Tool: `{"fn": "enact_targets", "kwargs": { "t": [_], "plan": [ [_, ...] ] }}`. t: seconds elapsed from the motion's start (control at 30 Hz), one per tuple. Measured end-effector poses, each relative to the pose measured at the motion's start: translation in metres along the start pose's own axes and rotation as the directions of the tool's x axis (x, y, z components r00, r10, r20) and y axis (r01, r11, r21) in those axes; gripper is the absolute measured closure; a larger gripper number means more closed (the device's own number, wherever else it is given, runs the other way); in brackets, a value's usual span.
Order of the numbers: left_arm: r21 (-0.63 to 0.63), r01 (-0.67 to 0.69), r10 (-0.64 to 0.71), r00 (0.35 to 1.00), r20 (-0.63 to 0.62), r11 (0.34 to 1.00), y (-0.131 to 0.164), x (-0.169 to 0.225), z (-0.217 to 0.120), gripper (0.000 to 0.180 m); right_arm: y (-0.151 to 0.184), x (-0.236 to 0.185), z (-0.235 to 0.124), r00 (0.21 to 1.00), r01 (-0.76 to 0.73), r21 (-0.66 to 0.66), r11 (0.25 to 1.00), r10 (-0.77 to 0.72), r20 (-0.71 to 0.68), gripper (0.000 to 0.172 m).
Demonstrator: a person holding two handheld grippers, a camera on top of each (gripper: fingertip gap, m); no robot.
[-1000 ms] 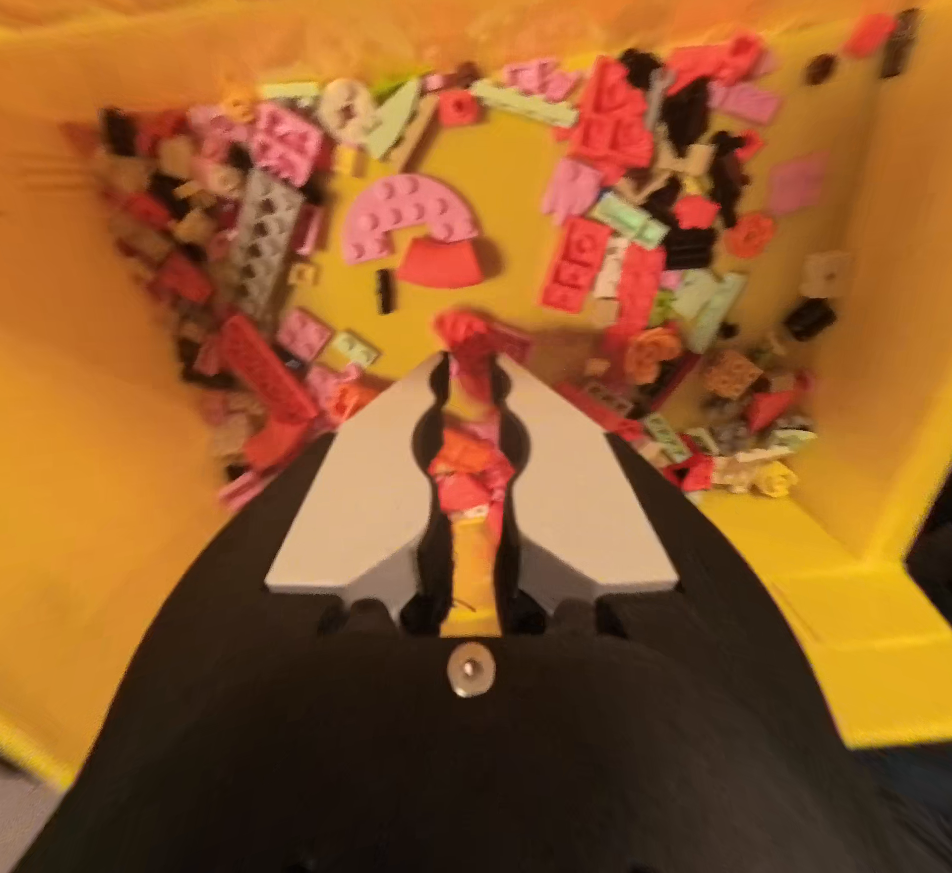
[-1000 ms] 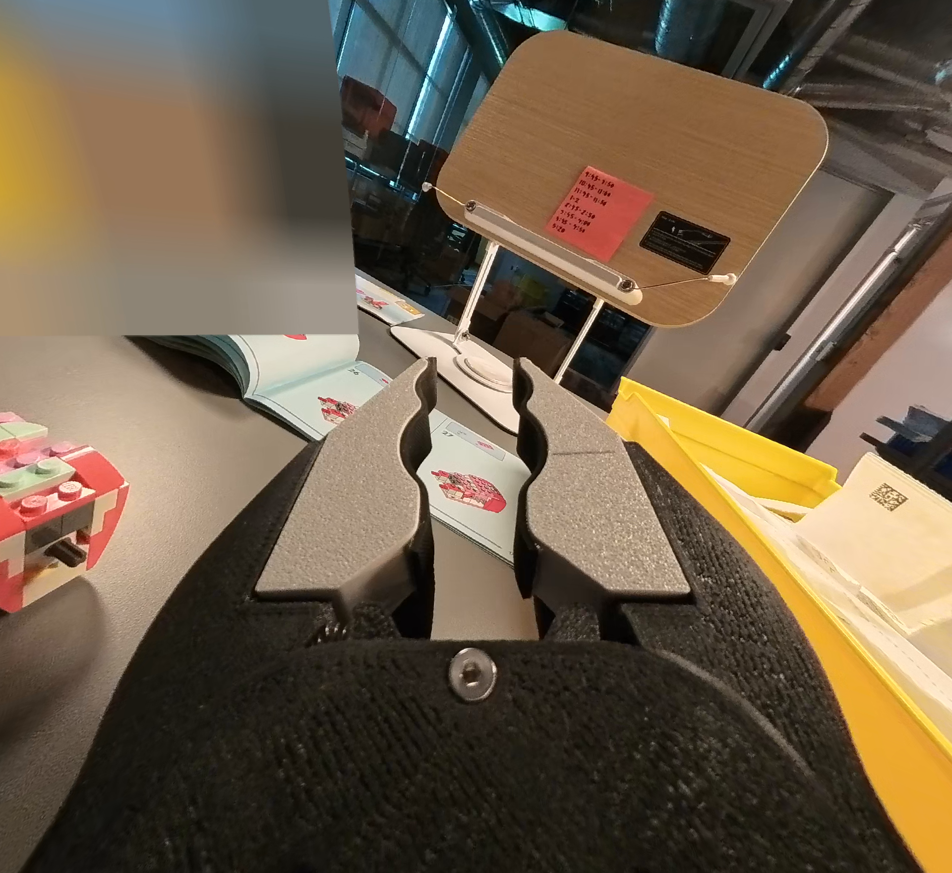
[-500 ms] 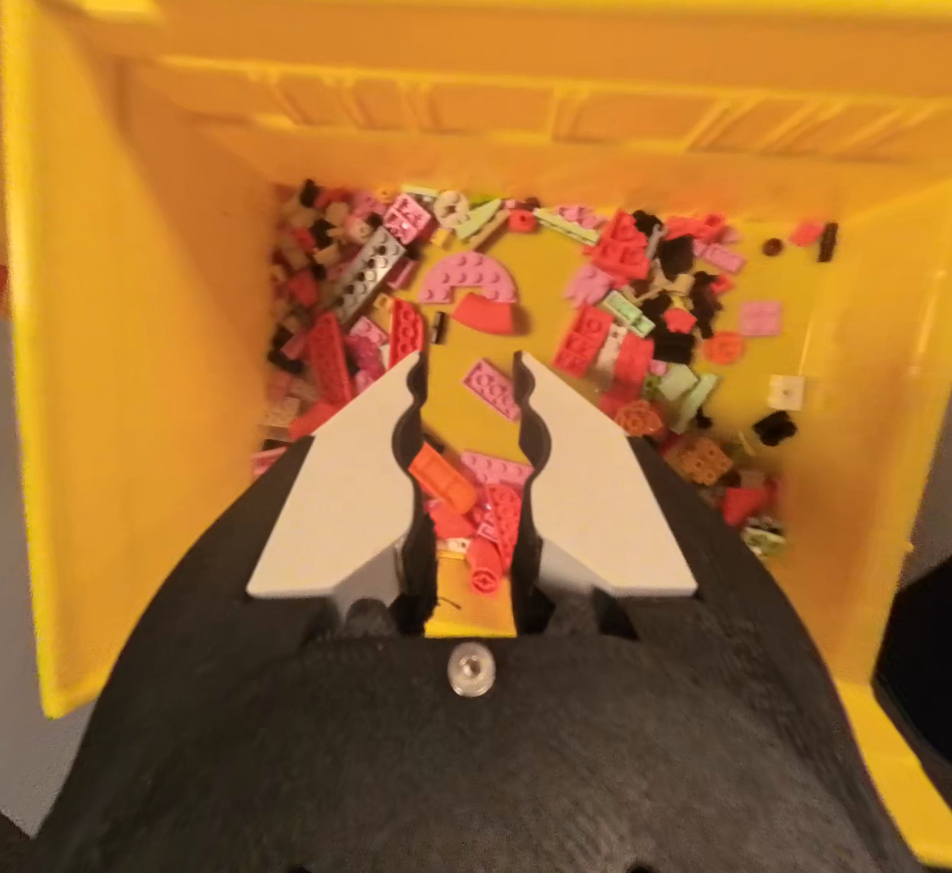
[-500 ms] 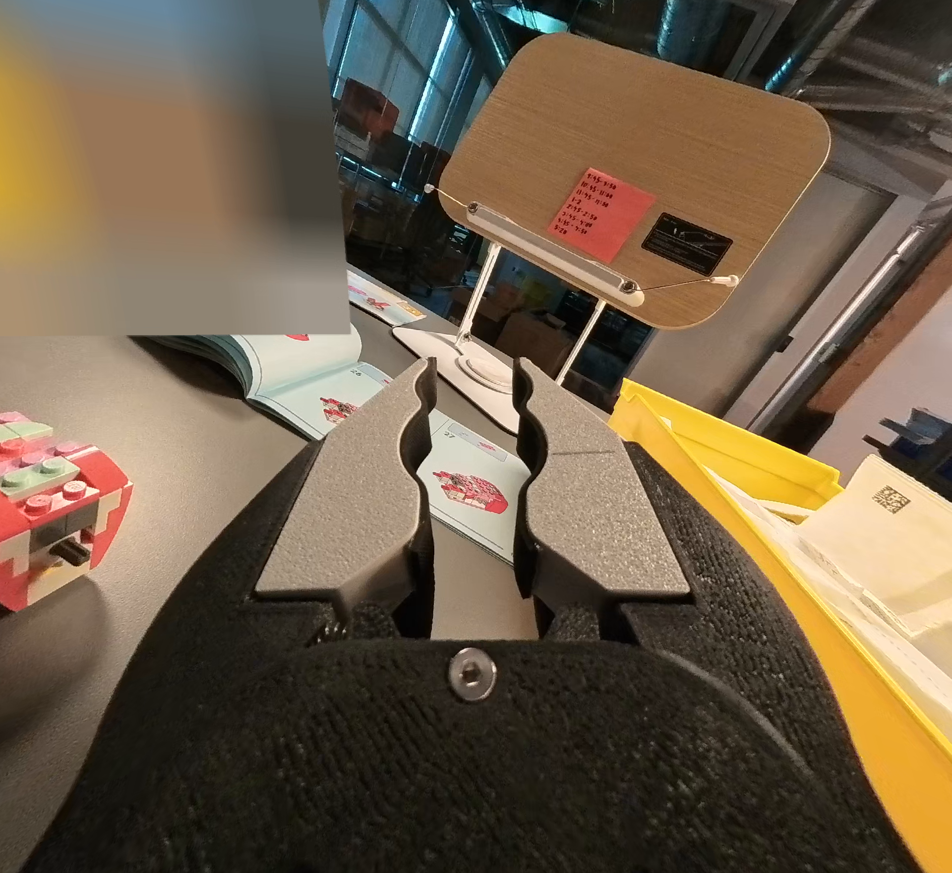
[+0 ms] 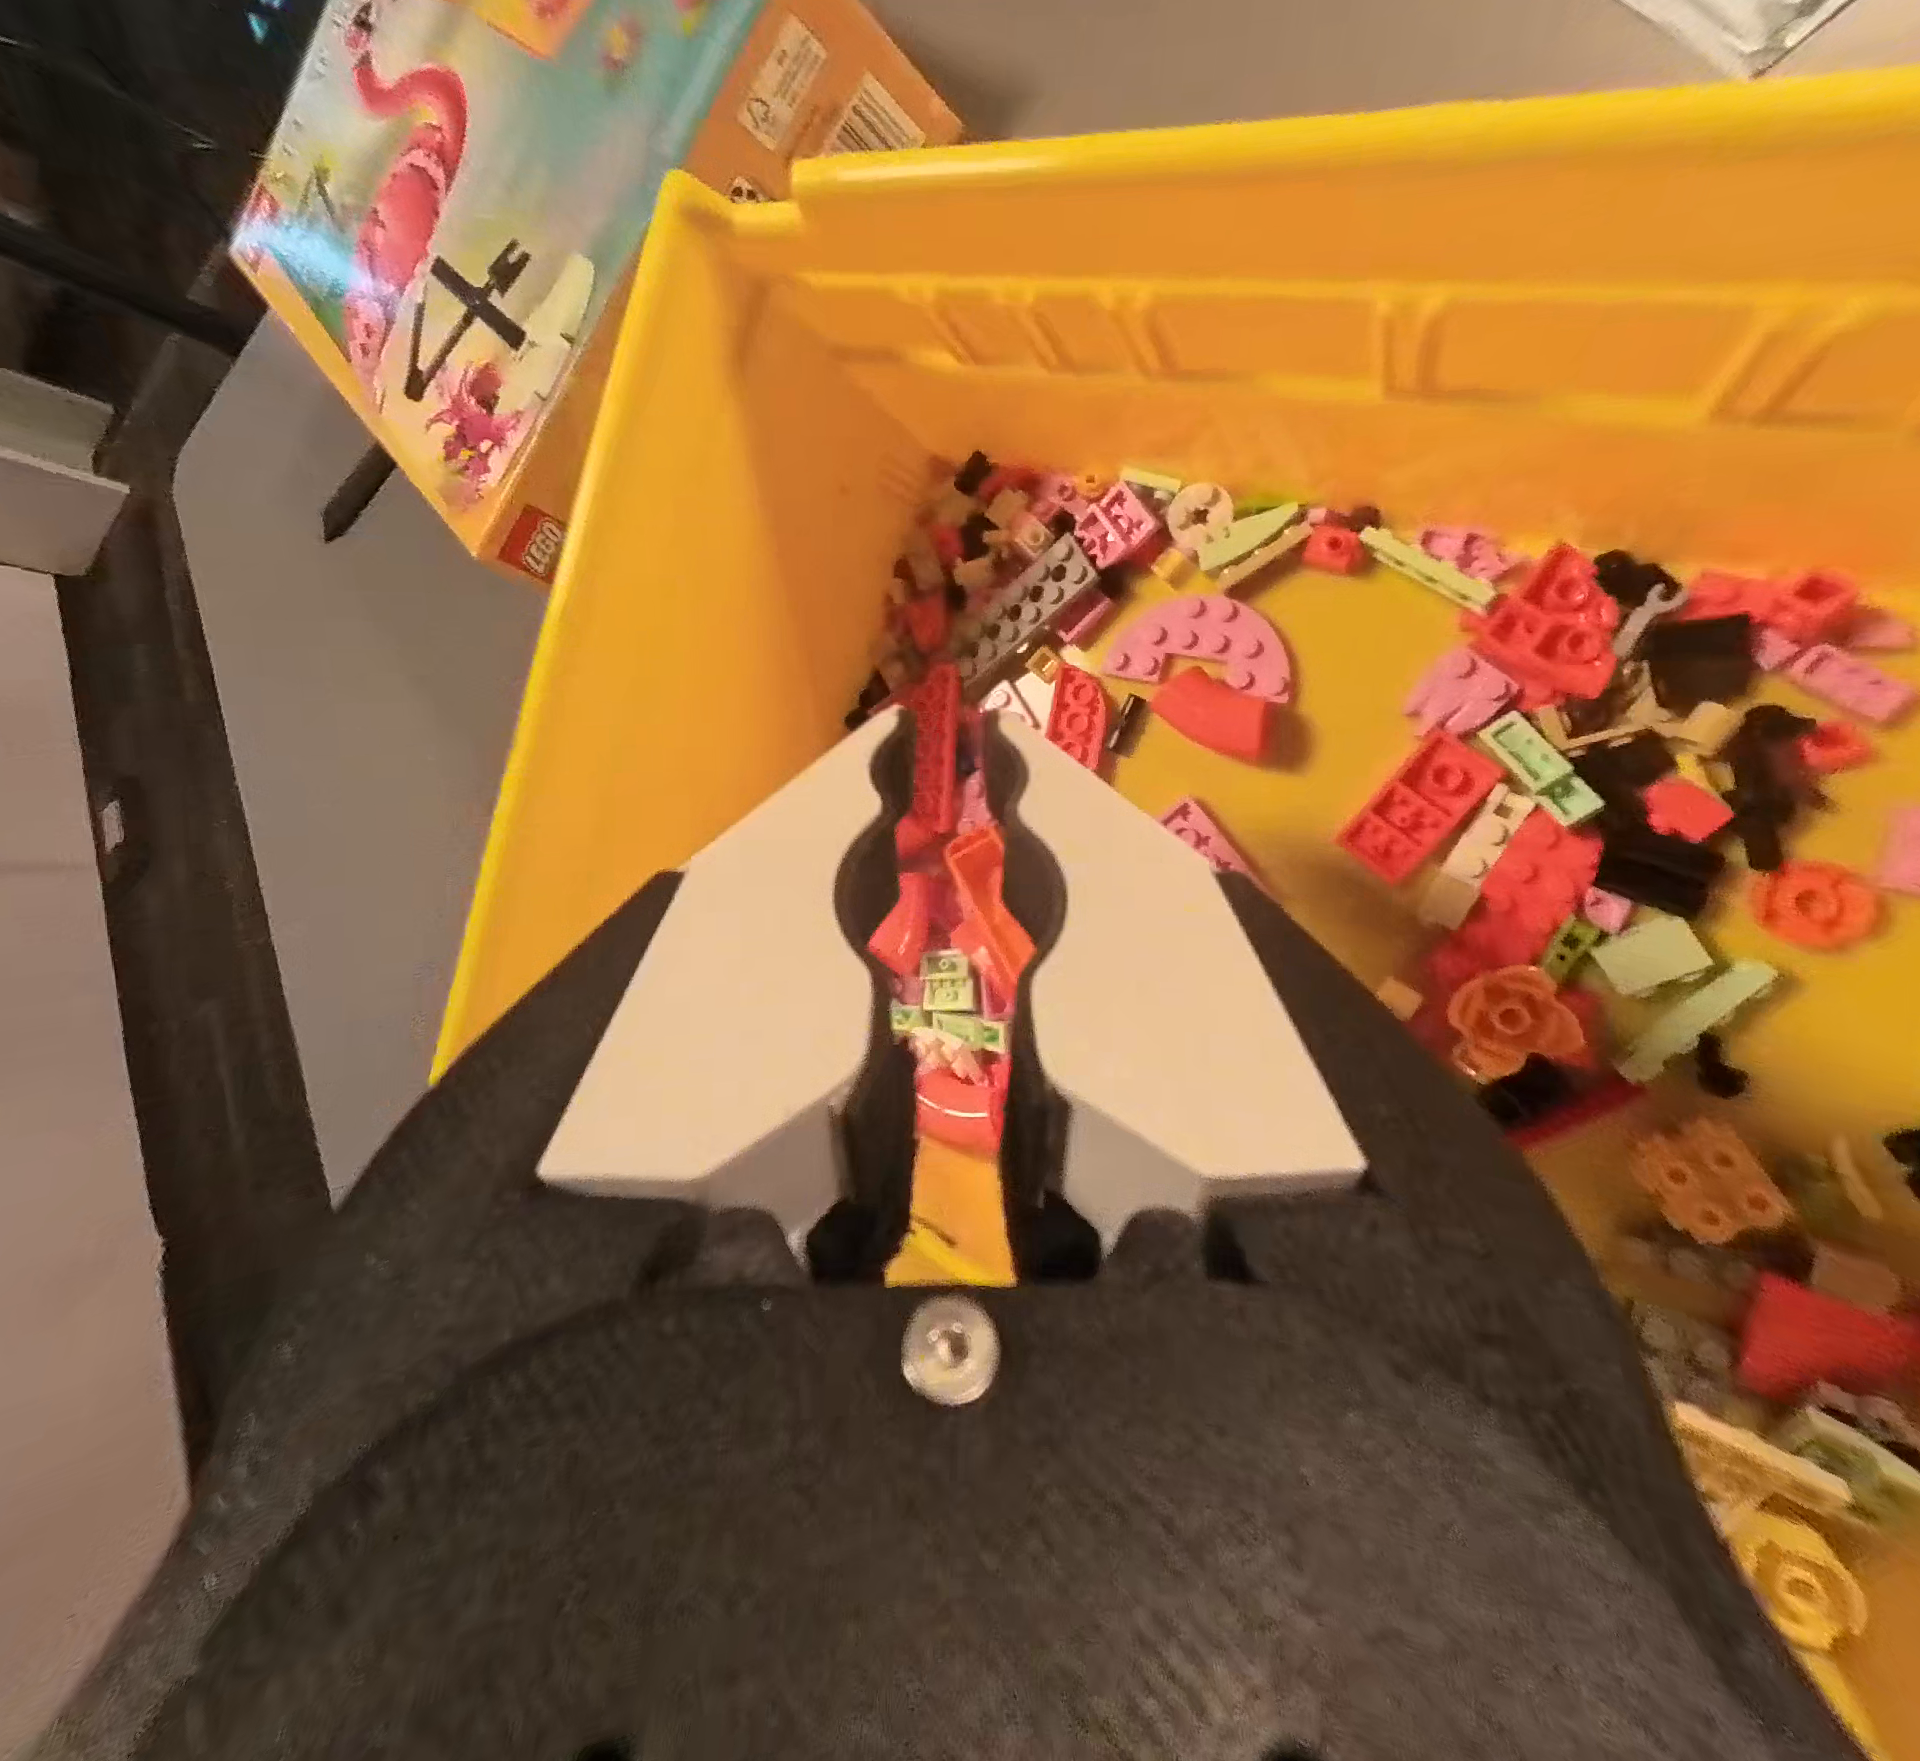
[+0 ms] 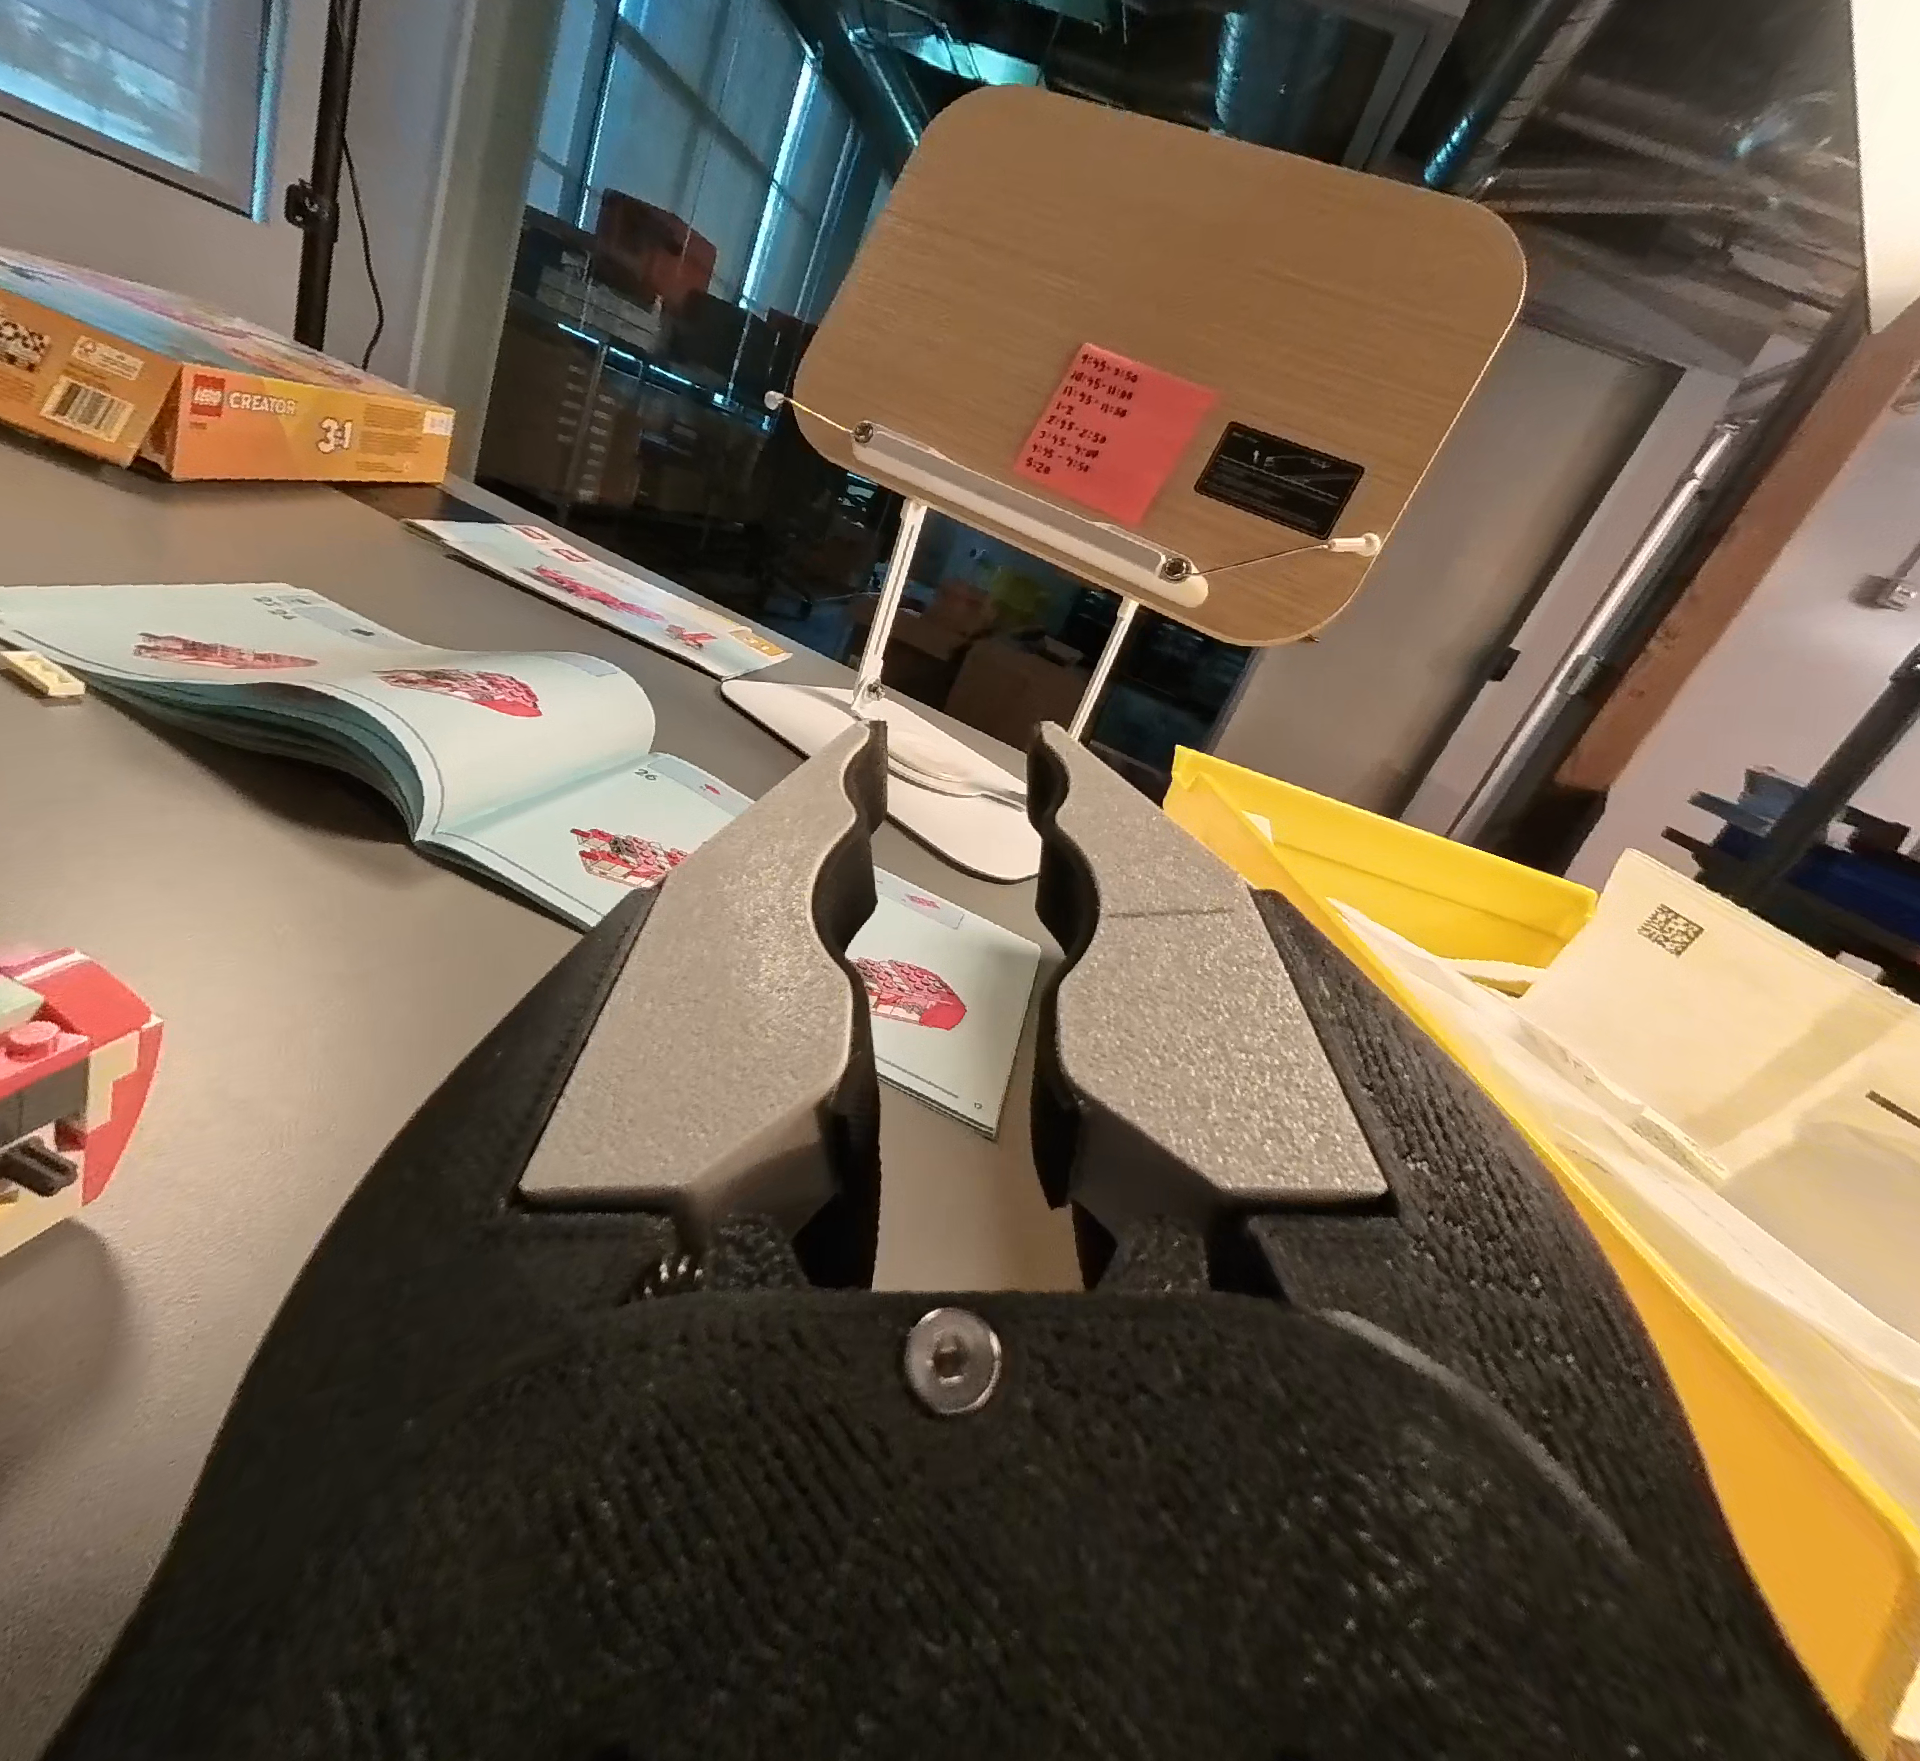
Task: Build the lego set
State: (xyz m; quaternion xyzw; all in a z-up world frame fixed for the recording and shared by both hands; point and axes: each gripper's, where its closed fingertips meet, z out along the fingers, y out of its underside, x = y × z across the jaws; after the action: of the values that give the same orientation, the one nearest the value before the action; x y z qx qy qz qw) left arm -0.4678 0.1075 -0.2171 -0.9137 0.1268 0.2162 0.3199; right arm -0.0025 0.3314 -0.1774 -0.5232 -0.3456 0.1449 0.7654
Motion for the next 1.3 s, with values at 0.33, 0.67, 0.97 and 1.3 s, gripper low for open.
{"fn": "enact_targets", "kwargs": {
  "t": [0.33, 0.67, 0.97, 1.3],
  "plan": [
    [0.003, -0.017, 0.016, 0.983, 0.185, 1.0, -0.002, -0.018, -0.003, 0.178, 0.0, -0.002, 0.0, 1.0, -0.006, -0.003, 1.0, 0.006, 0.016, 0.147],
    [-0.029, 0.002, 0.006, 0.956, 0.294, 1.0, -0.017, -0.012, -0.002, 0.18, -0.081, -0.125, 0.031, 0.861, -0.338, -0.117, 0.934, 0.357, 0.361, 0.138],
    [0.0, 0.033, -0.031, 0.945, 0.325, 0.999, -0.02, -0.015, -0.007, 0.18, -0.081, -0.328, 0.079, 0.621, -0.049, -0.574, 0.818, 0.474, 0.624, 0.109],
    [0.198, 0.595, -0.626, 0.713, 0.316, 0.779, 0.047, -0.053, -0.075, 0.092, -0.053, -0.357, 0.077, 0.607, 0.102, -0.671, 0.735, 0.488, 0.627, 0.167]
  ]
}}
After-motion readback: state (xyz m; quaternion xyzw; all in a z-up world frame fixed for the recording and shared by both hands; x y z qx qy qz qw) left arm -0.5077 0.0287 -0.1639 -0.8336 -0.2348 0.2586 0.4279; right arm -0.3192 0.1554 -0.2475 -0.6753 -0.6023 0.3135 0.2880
